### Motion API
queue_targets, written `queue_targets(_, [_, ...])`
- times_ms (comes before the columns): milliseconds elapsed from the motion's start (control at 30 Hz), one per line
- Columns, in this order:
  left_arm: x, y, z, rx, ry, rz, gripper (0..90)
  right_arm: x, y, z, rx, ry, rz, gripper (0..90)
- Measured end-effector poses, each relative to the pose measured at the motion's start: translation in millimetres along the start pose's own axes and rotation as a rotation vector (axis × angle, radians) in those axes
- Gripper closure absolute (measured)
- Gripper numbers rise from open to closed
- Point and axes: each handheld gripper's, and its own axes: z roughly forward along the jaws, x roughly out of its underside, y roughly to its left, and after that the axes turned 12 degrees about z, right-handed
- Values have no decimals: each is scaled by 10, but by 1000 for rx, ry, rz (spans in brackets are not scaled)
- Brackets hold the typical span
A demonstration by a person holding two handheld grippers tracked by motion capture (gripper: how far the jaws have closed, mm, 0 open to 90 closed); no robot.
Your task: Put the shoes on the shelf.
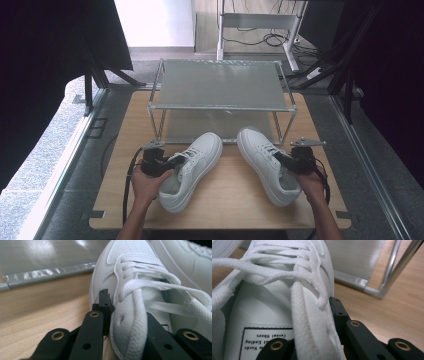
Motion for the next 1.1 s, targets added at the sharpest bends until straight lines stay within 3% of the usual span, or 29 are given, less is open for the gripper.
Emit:
queue_targets(167, [-5, 11, -100, 36, -33, -20, 828, 81, -9, -51, -57, -15, 47, 868])
queue_targets(500, [-5, 7, -279, 28, -78, -17, 827, 206, -15, -222, -114, -56, 104, 867])
queue_targets(800, [-17, 3, -405, 48, -147, -29, 827, 197, -12, -333, -230, -114, 153, 868])
queue_targets(1100, [-46, -4, -544, 67, -229, -46, 826, 181, 24, -383, -268, -164, 165, 868])
